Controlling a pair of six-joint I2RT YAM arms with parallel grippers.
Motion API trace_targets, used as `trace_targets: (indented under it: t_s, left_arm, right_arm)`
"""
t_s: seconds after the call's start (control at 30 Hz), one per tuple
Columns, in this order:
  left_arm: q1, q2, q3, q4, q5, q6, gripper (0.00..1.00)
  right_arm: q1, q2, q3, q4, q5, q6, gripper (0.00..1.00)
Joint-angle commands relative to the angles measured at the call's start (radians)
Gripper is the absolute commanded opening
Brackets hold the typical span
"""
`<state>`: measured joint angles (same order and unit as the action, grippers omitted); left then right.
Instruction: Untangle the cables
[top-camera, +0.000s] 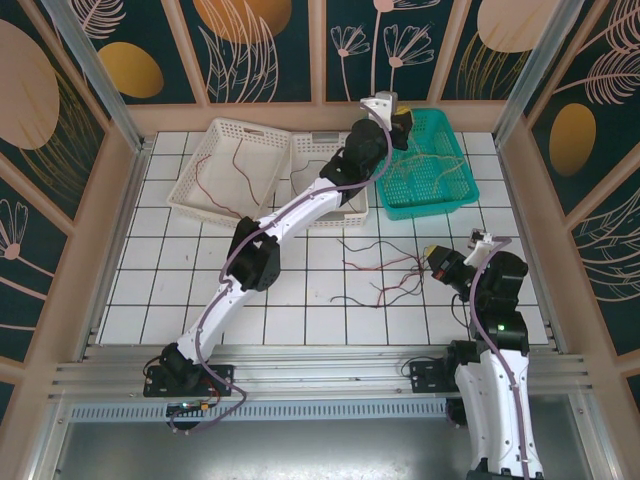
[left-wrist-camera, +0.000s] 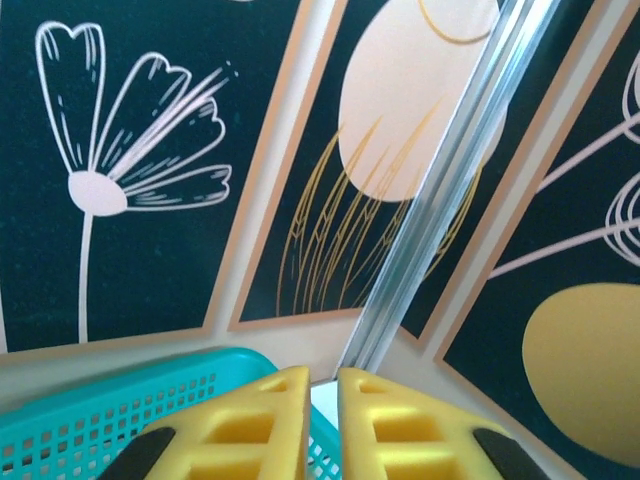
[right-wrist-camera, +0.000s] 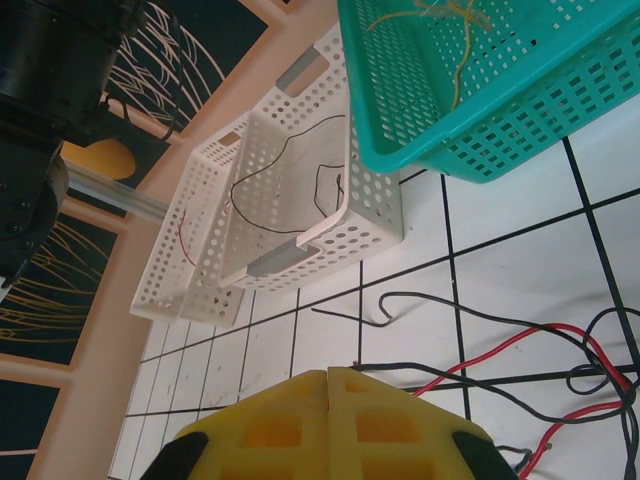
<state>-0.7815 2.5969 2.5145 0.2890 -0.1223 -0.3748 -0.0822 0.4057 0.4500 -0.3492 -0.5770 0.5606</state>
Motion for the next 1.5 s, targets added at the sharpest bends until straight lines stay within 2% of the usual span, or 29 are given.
trace_targets:
  t_s: [0.0,0.07,0.13,0.27,0.43,0.6,0.77,0.93,1.1,1.23,1.47]
  left_arm:
    - [0.002,0.015,0.0,-0.017,0.053,-0.036,0.18]
    - [0.001,0.015,0.0,-0.033,0.069,-0.04,0.25]
    - [0.002,0.014,0.0,-0.048,0.082,-0.042,0.37]
    - [0.002,-0.025,-0.007,-0.077,0.089,-0.027,0.55]
    - [0.002,-0.174,-0.101,-0.132,0.076,0.019,0.67]
    - [0.002,-0.457,-0.479,-0.069,0.076,0.006,0.71]
    - [0.001,-0.724,-0.915,0.041,0.122,-0.116,0.72]
    - [-0.044,-0.864,-1.188,0.05,0.166,-0.2,0.72]
    - [-0.12,-0.92,-1.326,-0.014,0.193,-0.165,0.72]
    - [-0.126,-0.935,-1.408,-0.043,0.251,-0.112,0.72]
    - [-0.127,-0.89,-1.395,-0.135,0.366,-0.013,0.77]
  right_arm:
    - [0.008,-0.015,0.029,-0.012,-0.015,0.007,0.0]
    - [0.007,-0.015,0.03,-0.014,-0.015,0.007,0.0]
    - [0.009,-0.016,0.034,-0.016,-0.014,0.007,0.0]
    - [0.008,-0.015,0.045,-0.02,-0.008,0.007,0.0]
    - [0.009,-0.012,0.053,-0.004,-0.015,0.024,0.0]
    - [0.009,0.004,0.082,0.025,-0.021,0.046,0.0]
    - [0.008,0.024,0.101,0.067,-0.074,0.082,0.0]
    - [0.009,0.022,0.083,0.122,-0.137,0.094,0.0]
    - [0.011,0.025,0.081,0.152,-0.153,0.094,0.0]
    - [0.014,0.031,0.088,0.159,-0.17,0.096,0.0]
    - [0.03,0.029,0.092,0.174,-0.198,0.095,0.0]
